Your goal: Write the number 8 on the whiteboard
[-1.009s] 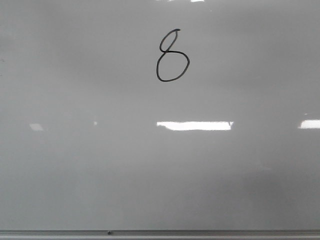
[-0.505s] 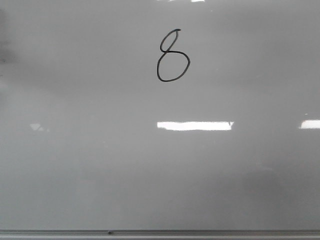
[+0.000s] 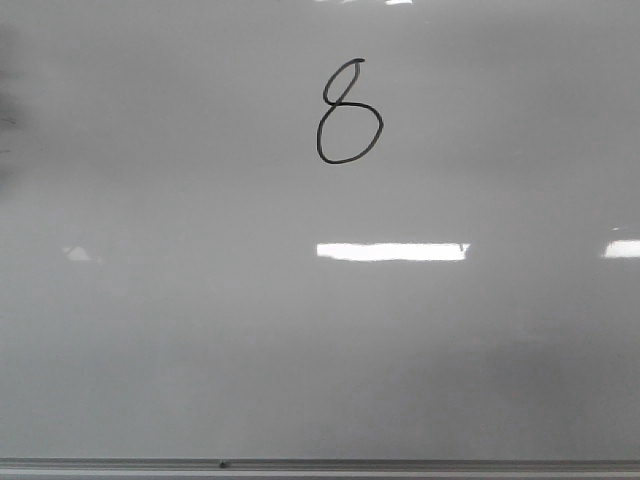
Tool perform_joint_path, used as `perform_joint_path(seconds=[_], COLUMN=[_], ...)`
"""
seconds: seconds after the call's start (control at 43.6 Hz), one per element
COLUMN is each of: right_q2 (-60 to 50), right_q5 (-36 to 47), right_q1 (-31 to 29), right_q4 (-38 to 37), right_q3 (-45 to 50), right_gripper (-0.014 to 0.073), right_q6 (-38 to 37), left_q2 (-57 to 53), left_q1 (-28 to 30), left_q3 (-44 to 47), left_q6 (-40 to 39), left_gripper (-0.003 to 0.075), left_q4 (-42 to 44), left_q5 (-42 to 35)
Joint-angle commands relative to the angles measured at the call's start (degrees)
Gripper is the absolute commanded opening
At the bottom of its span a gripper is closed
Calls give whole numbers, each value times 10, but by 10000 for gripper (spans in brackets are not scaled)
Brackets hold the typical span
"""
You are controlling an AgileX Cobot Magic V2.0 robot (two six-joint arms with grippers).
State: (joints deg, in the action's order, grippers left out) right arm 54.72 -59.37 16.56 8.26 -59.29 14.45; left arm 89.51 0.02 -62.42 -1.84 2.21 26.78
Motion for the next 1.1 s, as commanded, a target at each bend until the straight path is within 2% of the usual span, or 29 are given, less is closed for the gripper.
perform_joint_path(seconds=[0.0, 0.321, 0.528, 0.734, 0.872, 1.078], right_q2=[-6, -73, -135, -186, -212, -222], right_q5=[31, 37, 57, 75, 64, 56], right_q1=[-4, -4, -4, -4, -4, -4], right_q4=[0, 0, 0, -35, -98, -99], right_q3=[-15, -4, 52, 103, 112, 112], right_gripper=[308, 308, 308, 308, 308, 308], right_q6=[0, -29, -49, -94, -153, -155], left_q2=[-13, -136, -252, -374, -446, -529], left_q1=[-1, -4, -59, -131, -137, -137], left_q3=[-18, -18, -8, 44, 92, 151], left_q6=[9, 27, 40, 40, 40, 40], left_gripper=[382, 366, 366, 366, 366, 366], left_q4=[0, 3, 3, 3, -13, -15], left_q5=[-26, 51, 92, 115, 141, 161])
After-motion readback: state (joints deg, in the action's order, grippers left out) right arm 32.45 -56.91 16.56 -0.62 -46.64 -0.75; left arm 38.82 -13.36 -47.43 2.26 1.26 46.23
